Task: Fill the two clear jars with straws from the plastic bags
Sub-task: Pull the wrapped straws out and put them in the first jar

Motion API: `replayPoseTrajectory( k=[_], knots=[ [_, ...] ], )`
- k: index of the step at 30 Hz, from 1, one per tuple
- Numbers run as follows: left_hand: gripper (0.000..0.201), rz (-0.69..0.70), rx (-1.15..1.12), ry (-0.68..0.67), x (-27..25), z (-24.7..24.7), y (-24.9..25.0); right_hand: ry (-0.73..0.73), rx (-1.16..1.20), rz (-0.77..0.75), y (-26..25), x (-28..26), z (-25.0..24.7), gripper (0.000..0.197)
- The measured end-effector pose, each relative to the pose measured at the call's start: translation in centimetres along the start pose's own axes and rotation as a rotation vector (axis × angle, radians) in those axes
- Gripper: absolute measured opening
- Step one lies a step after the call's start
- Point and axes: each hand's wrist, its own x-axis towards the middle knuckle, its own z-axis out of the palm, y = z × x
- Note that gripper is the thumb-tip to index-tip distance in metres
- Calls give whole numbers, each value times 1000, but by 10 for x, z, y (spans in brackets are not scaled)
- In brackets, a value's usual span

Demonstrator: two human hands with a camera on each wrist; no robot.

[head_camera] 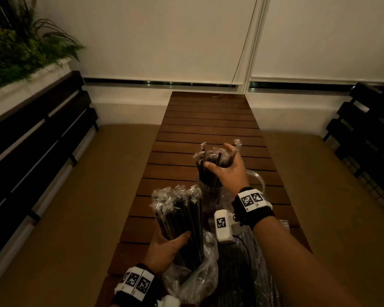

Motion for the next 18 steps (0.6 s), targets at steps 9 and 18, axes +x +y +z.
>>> replayPoseTrajectory(
  k=[9, 18],
  knots=[
    [29, -26, 28, -8, -1, -4, -3, -58, -192, 105, 5, -24, -26, 112],
    [30, -39, 16, -38, 1, -4, -4, -320, -427, -301, 35, -155, -30, 56]
  ],
)
